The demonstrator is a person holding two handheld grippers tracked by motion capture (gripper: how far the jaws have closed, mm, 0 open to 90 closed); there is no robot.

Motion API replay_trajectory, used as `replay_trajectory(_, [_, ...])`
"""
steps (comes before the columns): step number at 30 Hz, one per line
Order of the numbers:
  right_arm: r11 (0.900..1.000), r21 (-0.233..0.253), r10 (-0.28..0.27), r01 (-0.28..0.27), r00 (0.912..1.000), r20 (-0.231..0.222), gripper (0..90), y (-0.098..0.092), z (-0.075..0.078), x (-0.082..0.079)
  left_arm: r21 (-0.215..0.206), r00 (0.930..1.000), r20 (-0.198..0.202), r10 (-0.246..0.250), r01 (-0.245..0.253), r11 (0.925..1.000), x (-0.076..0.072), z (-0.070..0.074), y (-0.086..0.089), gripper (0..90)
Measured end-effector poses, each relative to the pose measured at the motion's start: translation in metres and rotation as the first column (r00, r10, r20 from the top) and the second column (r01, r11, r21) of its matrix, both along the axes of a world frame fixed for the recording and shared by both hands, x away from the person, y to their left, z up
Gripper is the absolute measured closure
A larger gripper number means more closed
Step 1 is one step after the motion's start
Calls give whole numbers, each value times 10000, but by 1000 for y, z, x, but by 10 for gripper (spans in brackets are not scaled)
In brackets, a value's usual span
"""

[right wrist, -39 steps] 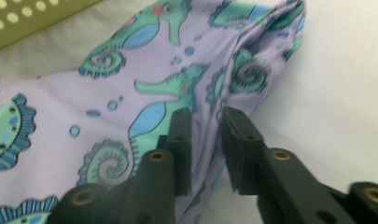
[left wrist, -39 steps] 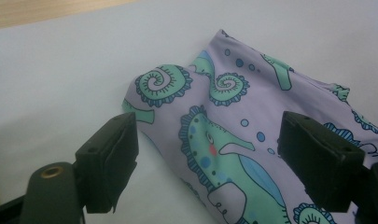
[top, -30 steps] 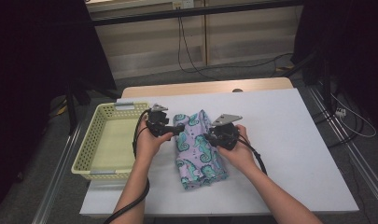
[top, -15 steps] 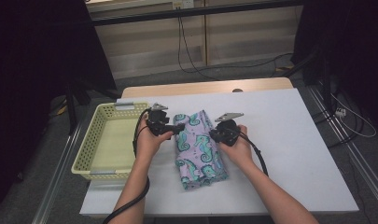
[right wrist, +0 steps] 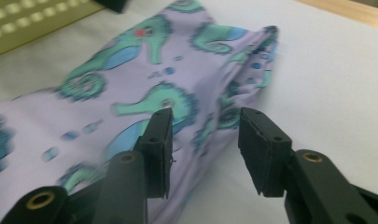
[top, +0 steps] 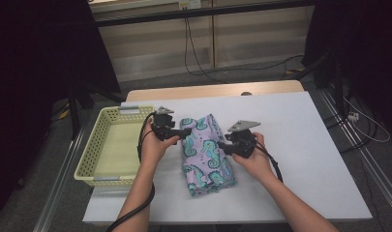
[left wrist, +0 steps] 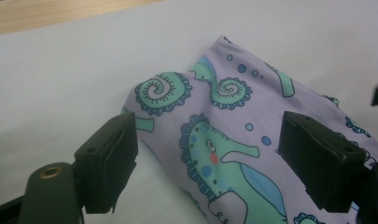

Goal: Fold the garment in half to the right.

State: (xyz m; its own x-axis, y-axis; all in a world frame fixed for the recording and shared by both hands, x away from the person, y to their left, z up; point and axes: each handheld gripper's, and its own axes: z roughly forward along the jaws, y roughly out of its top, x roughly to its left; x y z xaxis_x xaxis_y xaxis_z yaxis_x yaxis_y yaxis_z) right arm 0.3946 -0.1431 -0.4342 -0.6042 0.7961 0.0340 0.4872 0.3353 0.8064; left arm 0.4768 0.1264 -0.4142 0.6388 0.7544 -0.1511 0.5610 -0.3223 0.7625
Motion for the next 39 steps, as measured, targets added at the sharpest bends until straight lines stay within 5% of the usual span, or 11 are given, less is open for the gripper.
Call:
replay_trajectory(4, [9971,-130,747,-747,9972,32,485,1,5,-20,59,9999,-86,-55,55,10000,0,0,-1,199])
replay_trajectory(10, [9910,291,1311,-1307,9913,-127,468,-6,2,-39,161,9999,-112,-37,39,9999,-1,-2,-2,194])
replay_trajectory(22, [9892,72,1464,-1463,9889,-268,438,-14,-6,-56,137,9994,-323,99,-95,9999,-4,-6,0,190])
replay_trajectory(28, [9885,-379,1451,-1465,9887,-374,420,-13,-14,-56,159,9996,-246,117,-113,9998,-3,-6,-2,186])
replay_trajectory(39, [9875,-495,1462,-1494,9873,-620,402,-14,-20,-61,360,9995,-292,-123,133,9993,-3,-6,-6,185])
